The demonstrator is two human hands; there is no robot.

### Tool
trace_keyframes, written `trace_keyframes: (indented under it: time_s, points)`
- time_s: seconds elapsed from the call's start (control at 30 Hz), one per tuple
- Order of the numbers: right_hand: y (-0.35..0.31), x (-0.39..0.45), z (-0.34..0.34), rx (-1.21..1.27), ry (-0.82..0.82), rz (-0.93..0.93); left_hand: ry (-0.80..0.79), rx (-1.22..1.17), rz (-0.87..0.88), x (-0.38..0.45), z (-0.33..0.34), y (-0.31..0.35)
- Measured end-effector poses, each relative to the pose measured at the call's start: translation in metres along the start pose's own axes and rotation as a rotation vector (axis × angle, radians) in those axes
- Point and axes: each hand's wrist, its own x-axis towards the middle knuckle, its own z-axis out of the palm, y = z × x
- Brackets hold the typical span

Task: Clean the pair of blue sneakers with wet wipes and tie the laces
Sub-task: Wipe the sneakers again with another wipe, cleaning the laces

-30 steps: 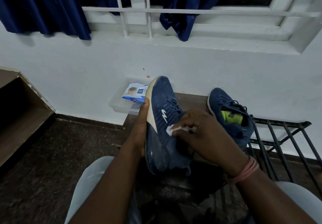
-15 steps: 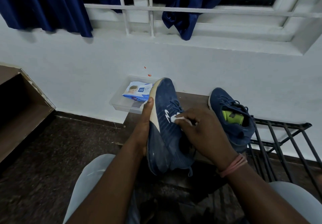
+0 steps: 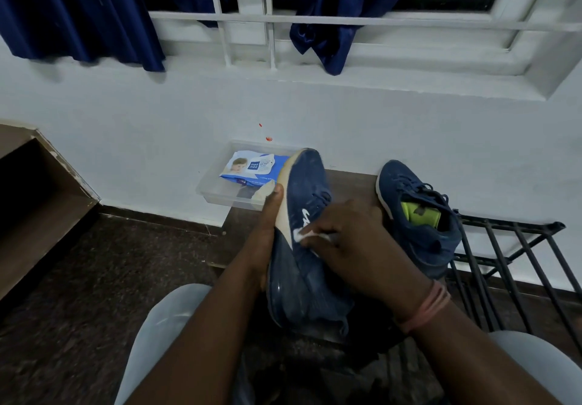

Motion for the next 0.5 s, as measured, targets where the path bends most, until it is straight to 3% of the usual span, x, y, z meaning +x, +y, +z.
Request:
trace_keyframes:
  time_s: [0.1, 0.27, 0.37, 0.43, 0.5]
  points:
    - [0.001, 0.005, -0.004, 0.037, 0.004, -0.005, -0.017, -0.029, -0.006, 0.002, -0.002, 0.0]
    - [0.034, 0.026, -0.005, -0.103, 0.295, 0.241, -0.071, 0.07, -0.04, -0.004, 0.0, -0.012]
    - [0.024, 0.017, -0.003, 0.134, 0.175, 0.058, -0.075, 0.063, -0.051, -0.002, -0.004, -0.01]
    - [0.02, 0.014, -0.003, 0.153, 0.058, -0.022, -0.075, 0.055, -0.051, 0.001, -0.007, -0.009]
    - [0.028, 0.023, -0.006, 0.052, 0.166, 0.002, -0.081, 0.067, -0.045, 0.002, -0.006, -0.009]
